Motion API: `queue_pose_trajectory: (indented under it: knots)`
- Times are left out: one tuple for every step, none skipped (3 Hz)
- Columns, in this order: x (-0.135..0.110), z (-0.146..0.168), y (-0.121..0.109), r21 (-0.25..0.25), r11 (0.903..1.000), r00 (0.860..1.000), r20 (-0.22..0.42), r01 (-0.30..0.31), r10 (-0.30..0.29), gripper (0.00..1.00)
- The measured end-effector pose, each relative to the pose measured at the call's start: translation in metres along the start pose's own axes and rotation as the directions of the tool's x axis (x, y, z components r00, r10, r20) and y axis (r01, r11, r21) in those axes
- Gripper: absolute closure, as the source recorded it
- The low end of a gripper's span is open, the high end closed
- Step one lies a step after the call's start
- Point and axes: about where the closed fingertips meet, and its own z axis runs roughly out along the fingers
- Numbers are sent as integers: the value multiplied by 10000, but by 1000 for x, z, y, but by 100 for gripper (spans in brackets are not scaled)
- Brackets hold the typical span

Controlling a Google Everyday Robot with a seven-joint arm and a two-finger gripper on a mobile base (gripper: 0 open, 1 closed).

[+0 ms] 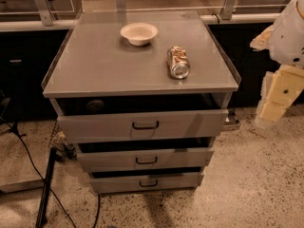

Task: Open top drawer

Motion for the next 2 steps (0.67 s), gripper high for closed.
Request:
queue_pose_trajectory:
  knots:
    - [1, 3, 1, 23, 10000, 10000, 43, 10, -10, 0]
    - [3, 12, 6, 78, 10000, 9998, 189, 48, -49, 0]
